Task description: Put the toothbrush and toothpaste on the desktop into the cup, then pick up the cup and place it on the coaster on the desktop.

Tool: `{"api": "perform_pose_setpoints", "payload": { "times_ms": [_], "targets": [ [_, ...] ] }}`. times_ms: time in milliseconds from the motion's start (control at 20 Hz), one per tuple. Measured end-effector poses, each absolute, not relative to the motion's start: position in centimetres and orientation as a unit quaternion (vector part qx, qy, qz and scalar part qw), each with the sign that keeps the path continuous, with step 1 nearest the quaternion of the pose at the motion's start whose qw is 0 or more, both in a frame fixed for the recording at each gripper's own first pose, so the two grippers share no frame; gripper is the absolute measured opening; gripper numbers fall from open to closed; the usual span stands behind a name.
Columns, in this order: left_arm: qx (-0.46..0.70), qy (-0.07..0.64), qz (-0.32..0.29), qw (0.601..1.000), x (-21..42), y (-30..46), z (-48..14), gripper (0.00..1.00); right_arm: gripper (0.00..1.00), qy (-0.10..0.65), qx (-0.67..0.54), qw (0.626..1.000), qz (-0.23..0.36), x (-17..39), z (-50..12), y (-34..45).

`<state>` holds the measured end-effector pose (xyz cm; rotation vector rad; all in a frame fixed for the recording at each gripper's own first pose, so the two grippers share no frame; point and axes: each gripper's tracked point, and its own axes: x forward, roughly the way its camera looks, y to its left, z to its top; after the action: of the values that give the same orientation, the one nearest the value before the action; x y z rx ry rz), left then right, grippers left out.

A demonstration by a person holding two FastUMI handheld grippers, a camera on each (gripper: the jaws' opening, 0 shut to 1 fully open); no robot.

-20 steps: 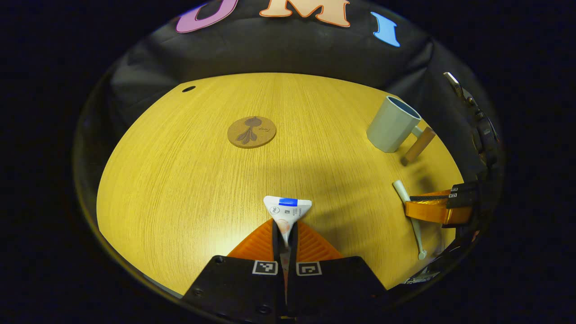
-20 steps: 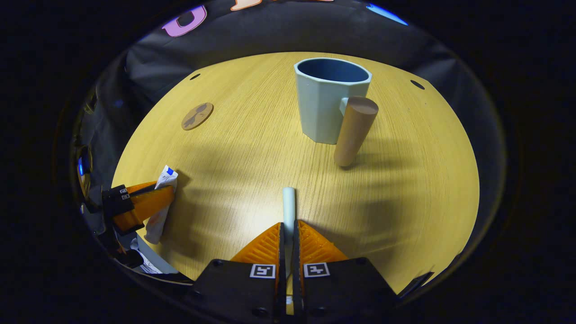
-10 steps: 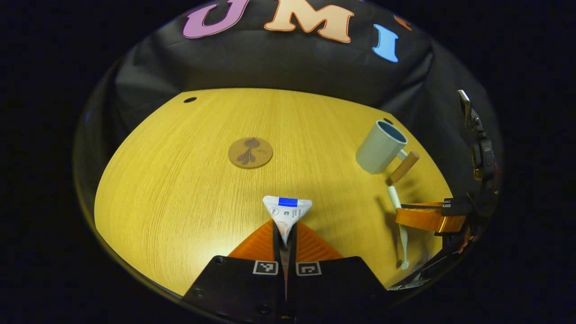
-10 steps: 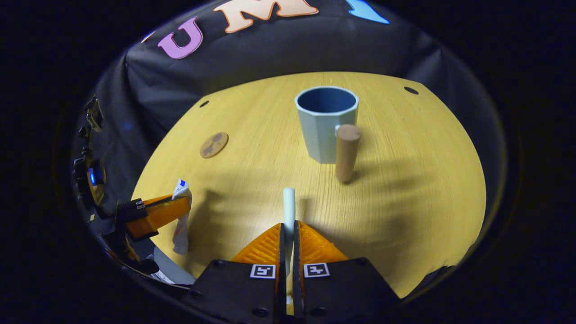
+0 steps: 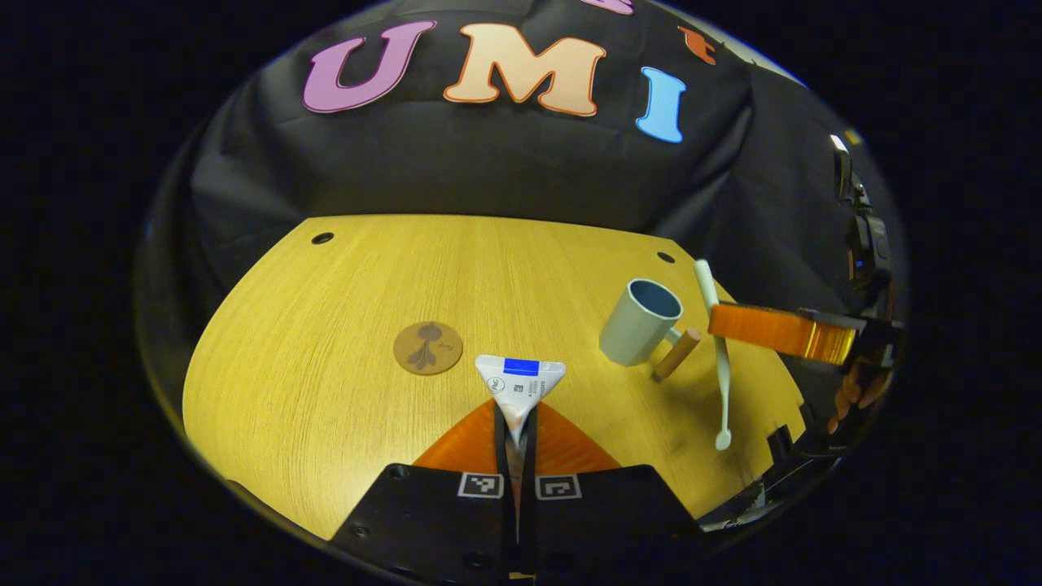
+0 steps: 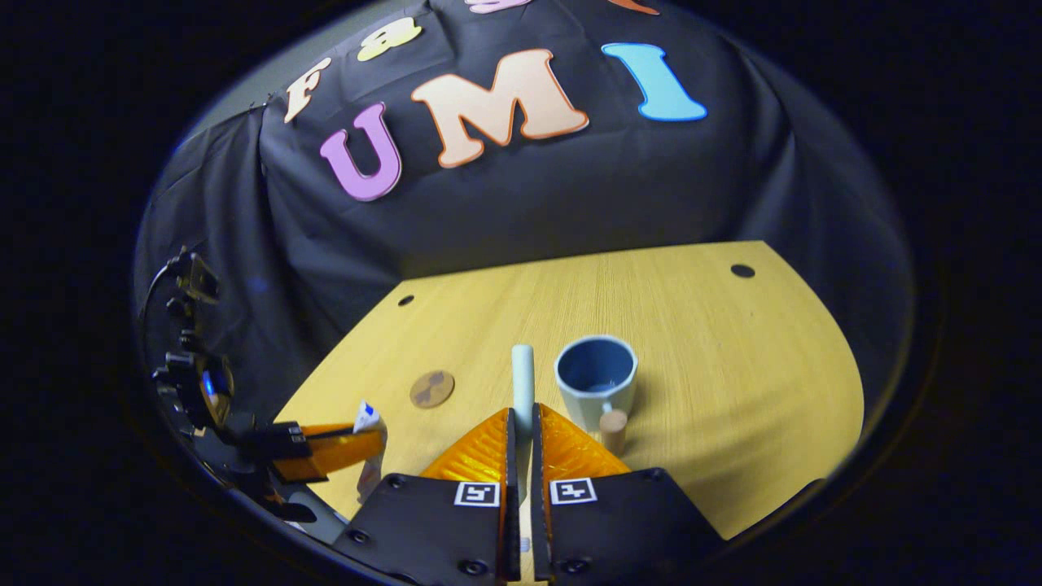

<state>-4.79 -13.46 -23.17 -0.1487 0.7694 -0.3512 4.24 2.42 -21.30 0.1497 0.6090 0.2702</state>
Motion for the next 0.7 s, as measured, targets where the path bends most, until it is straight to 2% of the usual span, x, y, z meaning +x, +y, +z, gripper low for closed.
{"api": "perform_pose_setpoints", "payload": {
  "times_ms": [350, 700],
  "targets": [
    [-0.066, 0.336, -0.185, 0.921, -3.0, -15.1, -19.1, 0.0, 0.08, 0.215, 0.127, 0.959, 0.132, 11.9, -17.8, 1.3],
    [-0.065, 0.32, -0.169, 0.93, -3.3, -15.2, -17.1, 0.0, 0.08, 0.169, 0.119, 0.972, 0.114, 16.8, -18.7, -0.6]
  ]
}}
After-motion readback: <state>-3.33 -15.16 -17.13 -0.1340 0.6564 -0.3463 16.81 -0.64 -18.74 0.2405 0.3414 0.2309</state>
